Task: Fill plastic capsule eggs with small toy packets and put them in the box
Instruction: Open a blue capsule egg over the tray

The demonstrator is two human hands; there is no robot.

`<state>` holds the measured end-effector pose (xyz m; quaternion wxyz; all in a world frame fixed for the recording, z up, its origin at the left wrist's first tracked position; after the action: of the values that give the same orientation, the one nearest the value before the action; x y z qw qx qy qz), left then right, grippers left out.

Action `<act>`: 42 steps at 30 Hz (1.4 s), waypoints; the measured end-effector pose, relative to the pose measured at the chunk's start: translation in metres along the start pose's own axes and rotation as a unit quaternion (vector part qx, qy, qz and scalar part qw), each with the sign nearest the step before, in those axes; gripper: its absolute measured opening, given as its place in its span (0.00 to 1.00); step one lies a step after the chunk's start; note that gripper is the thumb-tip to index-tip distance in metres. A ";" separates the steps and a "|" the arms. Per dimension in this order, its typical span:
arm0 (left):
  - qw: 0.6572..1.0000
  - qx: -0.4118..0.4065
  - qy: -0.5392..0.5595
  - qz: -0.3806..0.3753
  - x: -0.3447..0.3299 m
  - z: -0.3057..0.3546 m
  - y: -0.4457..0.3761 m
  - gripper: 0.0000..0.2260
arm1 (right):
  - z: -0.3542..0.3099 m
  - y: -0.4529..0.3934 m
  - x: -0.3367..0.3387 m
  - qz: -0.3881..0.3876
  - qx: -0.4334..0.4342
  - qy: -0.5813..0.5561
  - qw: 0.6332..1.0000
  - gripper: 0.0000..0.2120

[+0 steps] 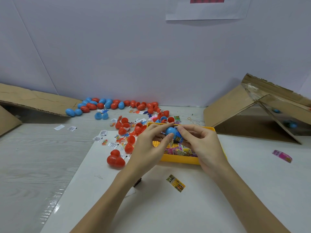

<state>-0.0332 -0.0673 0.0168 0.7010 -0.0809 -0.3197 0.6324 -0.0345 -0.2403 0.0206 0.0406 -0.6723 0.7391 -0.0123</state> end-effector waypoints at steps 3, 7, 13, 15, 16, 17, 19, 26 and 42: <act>1.000 0.008 0.010 0.003 0.001 0.000 -0.001 0.16 | 0.001 0.001 -0.001 0.005 -0.001 -0.009 1.000 0.12; 1.000 0.015 0.016 0.002 0.002 0.000 -0.001 0.17 | 0.000 0.001 -0.003 0.009 -0.011 -0.019 1.000 0.14; 1.000 0.004 0.010 -0.015 0.002 0.002 -0.001 0.18 | -0.002 0.005 -0.005 0.001 -0.008 0.001 1.000 0.16; 1.000 0.001 0.016 -0.011 0.001 0.002 -0.001 0.18 | -0.002 0.005 -0.005 0.003 -0.005 0.001 1.000 0.15; 1.000 -0.001 0.018 -0.003 0.001 0.002 0.000 0.19 | -0.002 0.005 -0.006 0.004 -0.004 -0.001 1.000 0.14; 1.000 -0.001 0.020 0.008 0.001 0.002 0.000 0.19 | -0.002 0.006 -0.006 0.005 -0.004 -0.005 1.000 0.14; 0.999 -0.008 0.023 0.036 0.001 0.003 0.001 0.17 | -0.002 0.006 -0.008 0.008 -0.009 -0.018 1.000 0.12; 0.992 -0.096 -0.042 0.072 -0.006 0.010 0.005 0.18 | -0.002 0.011 -0.019 -0.038 -0.141 -0.232 0.962 0.17; 0.984 -0.154 -0.053 0.070 0.001 0.001 0.000 0.14 | 0.000 0.016 -0.031 -0.093 -0.254 -0.346 0.898 0.07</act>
<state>-0.0338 -0.0668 0.0178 0.6165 -0.1763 -0.4434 0.6263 -0.0478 -0.2080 0.0209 0.1203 -0.6871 0.5903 0.4061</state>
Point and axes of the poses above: each hand's wrist, its own y-axis away from the middle knuckle, its own x-axis out of the back of the hand, z = x × y, the point moved 2 cm from there along -y, towards the middle knuckle, and after that the axes turned 4 degrees about -x, right-handed, at the moved point
